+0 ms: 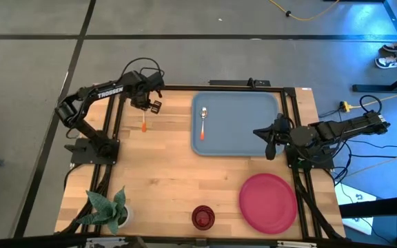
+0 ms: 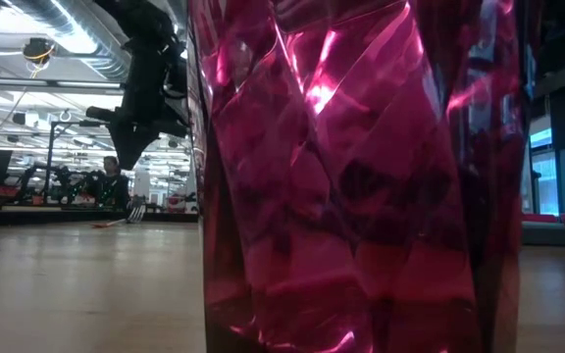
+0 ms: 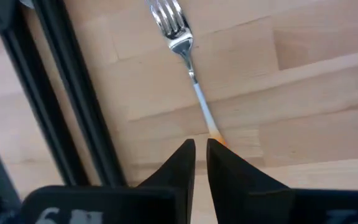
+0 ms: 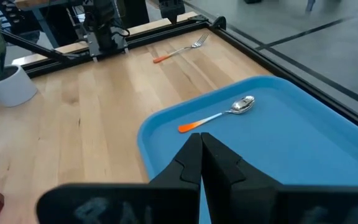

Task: Pick and place plate/cup/fork/spoon on tray
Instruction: Put the orange fork to the right side of the orange spoon on the blue tray

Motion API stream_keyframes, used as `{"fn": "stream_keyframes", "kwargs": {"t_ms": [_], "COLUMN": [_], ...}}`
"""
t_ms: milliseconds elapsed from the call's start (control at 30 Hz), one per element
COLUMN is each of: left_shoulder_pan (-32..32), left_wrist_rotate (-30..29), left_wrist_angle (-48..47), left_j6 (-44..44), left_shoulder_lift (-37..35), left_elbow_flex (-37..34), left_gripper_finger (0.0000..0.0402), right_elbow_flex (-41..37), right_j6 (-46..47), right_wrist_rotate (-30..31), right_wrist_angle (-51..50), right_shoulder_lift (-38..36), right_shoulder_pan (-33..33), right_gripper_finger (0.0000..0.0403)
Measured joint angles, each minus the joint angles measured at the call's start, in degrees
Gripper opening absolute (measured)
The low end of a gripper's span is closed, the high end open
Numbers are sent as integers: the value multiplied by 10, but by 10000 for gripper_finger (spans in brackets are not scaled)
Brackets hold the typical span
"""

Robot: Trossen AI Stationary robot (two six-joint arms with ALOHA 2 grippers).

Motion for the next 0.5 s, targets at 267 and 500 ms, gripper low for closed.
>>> {"fn": "stream_keyframes", "kwargs": {"t_ms": [267,500], "left_shoulder_pan": [28,28], "left_wrist_rotate": [65,32], "left_wrist_angle": [2,69], "left_j6": [-28,-54], "left_shoulder_lift": [1,1], "left_elbow_flex": [-16,-71], "left_gripper_finger": [46,45], "right_elbow_flex": [0,0], "right_j6": [-4,-11], "right_wrist_rotate": [-1,-1], "right_wrist_angle": [0,0], "right_shoulder_lift": [0,0], "right_shoulder_pan": [0,0], "right_gripper_finger": [7,7]}}
